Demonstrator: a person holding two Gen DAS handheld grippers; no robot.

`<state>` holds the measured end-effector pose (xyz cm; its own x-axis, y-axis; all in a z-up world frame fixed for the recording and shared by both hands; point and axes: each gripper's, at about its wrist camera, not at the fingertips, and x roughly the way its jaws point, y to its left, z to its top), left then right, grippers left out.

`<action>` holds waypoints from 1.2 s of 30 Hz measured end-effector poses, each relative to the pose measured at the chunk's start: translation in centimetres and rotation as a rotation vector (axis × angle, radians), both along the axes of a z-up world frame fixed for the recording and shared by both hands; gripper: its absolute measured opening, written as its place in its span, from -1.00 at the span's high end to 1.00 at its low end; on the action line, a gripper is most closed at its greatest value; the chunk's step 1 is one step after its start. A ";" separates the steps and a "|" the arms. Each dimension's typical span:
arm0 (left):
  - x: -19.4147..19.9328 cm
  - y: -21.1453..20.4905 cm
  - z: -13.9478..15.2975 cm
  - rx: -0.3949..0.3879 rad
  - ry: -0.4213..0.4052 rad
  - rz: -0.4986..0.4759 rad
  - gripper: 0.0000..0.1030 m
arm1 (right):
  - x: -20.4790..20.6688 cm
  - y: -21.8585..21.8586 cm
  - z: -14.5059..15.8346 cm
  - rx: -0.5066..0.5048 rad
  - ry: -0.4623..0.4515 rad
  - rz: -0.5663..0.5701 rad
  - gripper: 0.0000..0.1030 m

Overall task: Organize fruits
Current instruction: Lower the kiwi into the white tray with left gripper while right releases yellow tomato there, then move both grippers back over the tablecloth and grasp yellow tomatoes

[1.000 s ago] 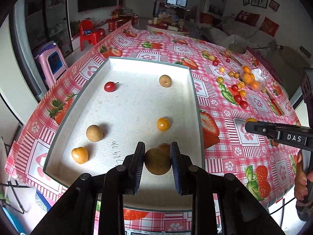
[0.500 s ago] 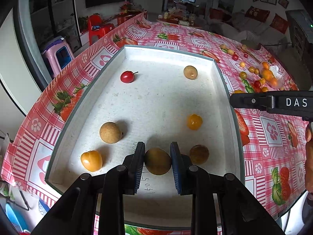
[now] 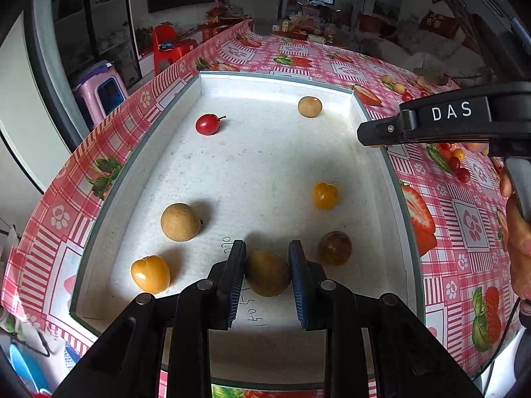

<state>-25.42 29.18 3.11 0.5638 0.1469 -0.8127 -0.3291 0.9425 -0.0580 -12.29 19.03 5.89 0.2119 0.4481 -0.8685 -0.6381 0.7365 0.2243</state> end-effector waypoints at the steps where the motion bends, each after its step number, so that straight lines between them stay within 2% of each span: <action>1: 0.0 0.0 0.0 0.000 -0.001 -0.001 0.45 | 0.0 0.1 0.1 0.004 -0.001 0.000 0.49; 6: -0.1 0.0 0.0 -0.002 -0.003 0.001 0.45 | -0.4 1.7 -0.1 -0.013 -0.024 0.046 0.49; 16: 0.2 -0.3 -0.1 0.024 0.011 -0.012 0.42 | -0.4 3.9 -2.8 -0.061 0.014 0.065 0.46; 18: 0.3 -0.4 -0.1 0.033 0.016 -0.015 -0.22 | -0.5 4.1 -2.8 -0.052 0.029 0.078 0.25; 19: 0.1 -0.4 0.1 0.053 0.004 -0.001 -0.55 | -0.5 4.1 -2.6 -0.037 0.040 0.081 0.03; 20: -0.1 -0.4 0.4 0.065 -0.014 0.000 -0.55 | -0.7 4.0 -2.3 -0.025 0.040 0.080 -0.26; 23: -0.2 -0.5 0.6 0.052 -0.012 -0.008 -0.55 | -1.1 3.3 -1.2 0.006 0.009 0.070 -0.46; 29: 0.1 -1.4 1.4 0.052 -0.008 -0.013 -0.55 | -0.8 -0.3 0.5 0.054 -0.014 0.011 -0.53; 36: 1.8 -4.4 3.5 0.079 -0.032 -0.077 -0.55 | 1.1 -7.7 0.2 0.076 0.013 -0.119 -0.53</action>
